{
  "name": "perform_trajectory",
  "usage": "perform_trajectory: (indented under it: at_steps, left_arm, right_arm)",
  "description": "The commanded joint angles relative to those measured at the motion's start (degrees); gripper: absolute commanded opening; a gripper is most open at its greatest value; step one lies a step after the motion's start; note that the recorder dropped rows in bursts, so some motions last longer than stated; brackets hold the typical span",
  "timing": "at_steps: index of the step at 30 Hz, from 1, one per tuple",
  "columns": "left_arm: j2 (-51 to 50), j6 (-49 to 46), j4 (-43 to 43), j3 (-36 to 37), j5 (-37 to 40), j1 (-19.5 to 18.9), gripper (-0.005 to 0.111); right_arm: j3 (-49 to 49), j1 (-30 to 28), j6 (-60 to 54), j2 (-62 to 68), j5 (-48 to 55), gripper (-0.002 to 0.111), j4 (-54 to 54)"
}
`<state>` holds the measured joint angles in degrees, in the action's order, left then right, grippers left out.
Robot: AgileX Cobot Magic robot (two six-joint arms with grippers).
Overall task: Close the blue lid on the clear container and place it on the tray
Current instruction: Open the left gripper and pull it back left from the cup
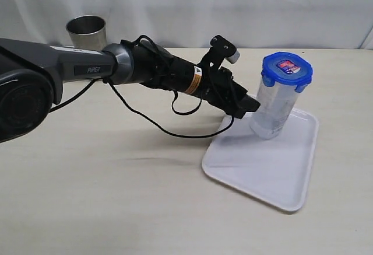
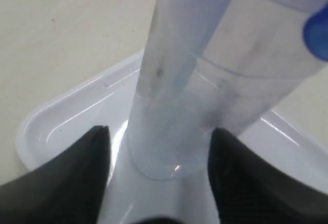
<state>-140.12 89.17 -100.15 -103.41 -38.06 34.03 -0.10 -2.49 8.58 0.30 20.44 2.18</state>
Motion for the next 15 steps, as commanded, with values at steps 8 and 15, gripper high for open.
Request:
perform_trajectory:
  at_steps: [8,15]
  left_arm:
    - [0.6,1.22,0.21,-0.05,-7.06,-5.39,0.0]
    - [2.18,4.39,0.21,-0.05,-4.91,-6.32,0.0]
  right_arm:
    - [0.1,-0.05,0.08,-0.3,-0.23,0.005,0.0]
    - [0.1,-0.05,0.08,-0.3,-0.23,0.005,0.0]
